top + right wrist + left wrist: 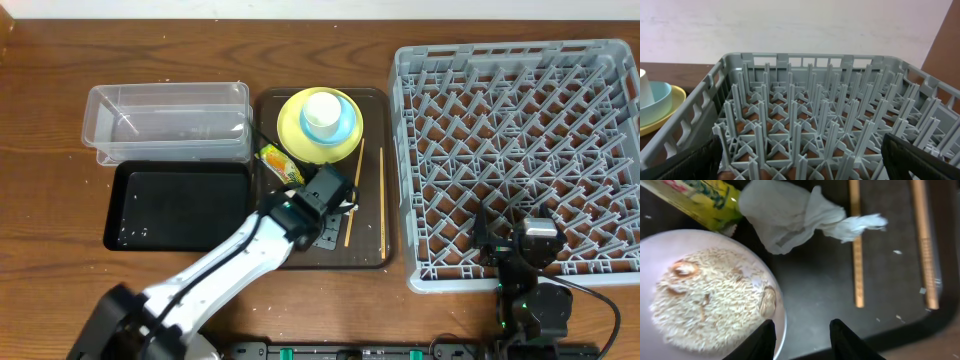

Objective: Sort waste into correct bins and load items into the dishwasher rack
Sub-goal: 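Lift the white bowl with the left gripper over the black tray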

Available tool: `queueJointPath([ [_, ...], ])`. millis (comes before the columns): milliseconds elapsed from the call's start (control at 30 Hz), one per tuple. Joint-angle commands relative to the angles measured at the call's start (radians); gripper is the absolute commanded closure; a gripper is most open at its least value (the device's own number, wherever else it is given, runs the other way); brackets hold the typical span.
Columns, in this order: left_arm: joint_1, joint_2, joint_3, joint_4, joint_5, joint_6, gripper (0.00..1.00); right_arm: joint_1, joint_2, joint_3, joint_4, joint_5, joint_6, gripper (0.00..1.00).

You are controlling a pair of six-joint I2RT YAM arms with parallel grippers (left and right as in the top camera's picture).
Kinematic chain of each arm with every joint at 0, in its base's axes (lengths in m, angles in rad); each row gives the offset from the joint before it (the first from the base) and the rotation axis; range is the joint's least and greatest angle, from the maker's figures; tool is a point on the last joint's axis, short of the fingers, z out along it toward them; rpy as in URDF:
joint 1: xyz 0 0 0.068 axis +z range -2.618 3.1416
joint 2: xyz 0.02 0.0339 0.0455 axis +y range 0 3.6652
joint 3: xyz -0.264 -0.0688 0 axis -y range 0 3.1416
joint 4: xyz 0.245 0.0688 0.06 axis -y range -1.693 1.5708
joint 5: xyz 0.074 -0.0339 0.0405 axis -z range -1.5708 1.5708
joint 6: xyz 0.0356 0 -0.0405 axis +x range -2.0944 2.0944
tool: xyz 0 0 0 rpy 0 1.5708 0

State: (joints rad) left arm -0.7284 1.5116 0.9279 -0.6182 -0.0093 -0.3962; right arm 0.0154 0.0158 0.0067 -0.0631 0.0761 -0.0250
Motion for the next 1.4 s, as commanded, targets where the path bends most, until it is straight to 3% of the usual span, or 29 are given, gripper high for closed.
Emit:
queueJointPath([
  [0,-0.002,0.06,0.005,0.016,-0.029,-0.009,0.61,0.001,-0.001,-0.002,-0.002,0.001,0.017,0.01],
  [200,-0.002,0.102,0.005,0.029,-0.029,-0.009,0.63,0.001,-0.001,-0.002,-0.002,0.001,0.017,0.01],
  [267,-0.002,0.102,0.005,0.029,-0.029,-0.009,0.72,0.001,-0.001,-0.002,-0.002,0.001,0.017,0.01],
  [567,-0.002,0.102,0.005,0.029,-0.029,-0.009,0.94,0.001,-0.001,-0.002,-0.002,0.001,0.017,0.01],
  [800,-0.002,0.081,0.015,0.018,-0.029,-0.009,0.94,0.001,-0.001,-0.002,-0.002,0.001,0.018,0.01],
  [1133,0.009,-0.077,0.14,-0.135,-0.03,0.011,0.94,0.001,-0.001,-0.002,-0.002,0.001,0.017,0.01],
  [1367,0.164,-0.185,0.158,-0.194,-0.029,0.03,0.94,0.001,-0.001,-0.002,-0.002,0.001,0.017,0.01],
])
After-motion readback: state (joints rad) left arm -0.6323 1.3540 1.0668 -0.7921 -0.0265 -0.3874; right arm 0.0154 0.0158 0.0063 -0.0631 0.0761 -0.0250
